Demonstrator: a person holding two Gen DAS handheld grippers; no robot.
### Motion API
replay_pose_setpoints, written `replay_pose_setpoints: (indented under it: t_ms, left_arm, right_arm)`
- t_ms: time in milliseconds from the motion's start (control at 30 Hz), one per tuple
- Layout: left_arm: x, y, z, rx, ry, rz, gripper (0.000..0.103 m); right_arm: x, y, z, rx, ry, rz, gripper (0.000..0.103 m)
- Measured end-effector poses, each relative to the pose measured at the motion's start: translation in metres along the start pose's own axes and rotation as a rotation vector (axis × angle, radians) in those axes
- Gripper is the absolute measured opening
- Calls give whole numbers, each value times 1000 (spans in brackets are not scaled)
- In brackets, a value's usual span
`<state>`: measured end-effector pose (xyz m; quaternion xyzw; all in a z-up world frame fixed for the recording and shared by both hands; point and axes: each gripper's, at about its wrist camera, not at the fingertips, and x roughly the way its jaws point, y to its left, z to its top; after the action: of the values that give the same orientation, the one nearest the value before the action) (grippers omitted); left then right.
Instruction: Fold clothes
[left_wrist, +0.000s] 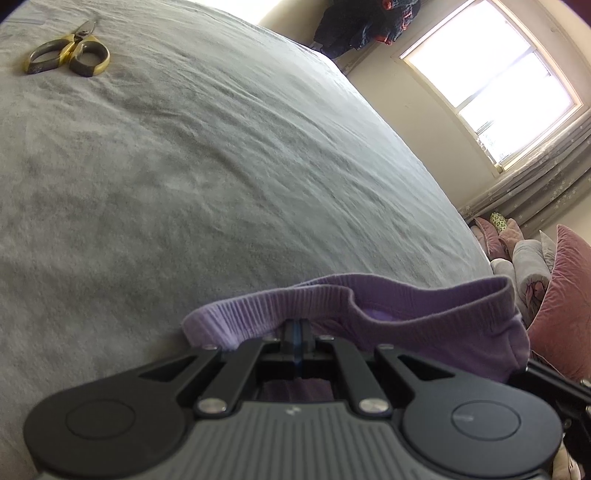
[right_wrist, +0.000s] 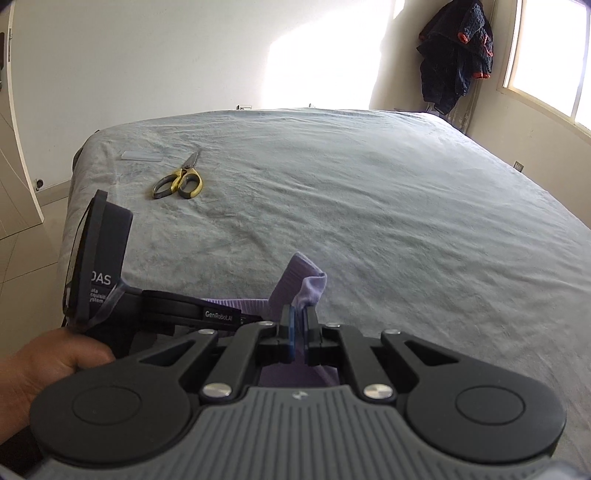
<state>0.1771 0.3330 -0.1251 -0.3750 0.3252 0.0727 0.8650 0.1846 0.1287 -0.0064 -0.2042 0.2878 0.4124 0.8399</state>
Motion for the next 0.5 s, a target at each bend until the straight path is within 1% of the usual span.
replay_pose_setpoints:
  t_ms: [200, 333, 500]
  left_arm:
    - [-7, 3, -2, 27, 6, 0, 2]
    - [-10, 5, -1, 35, 16, -12, 2]
    - [-14, 12, 2, 5, 35, -38, 4]
  right_arm:
    - [6, 22, -34, 14, 31, 38, 6]
    - [22, 22, -52, 71, 52, 52, 6]
    - [42, 21, -74, 146, 77, 70, 6]
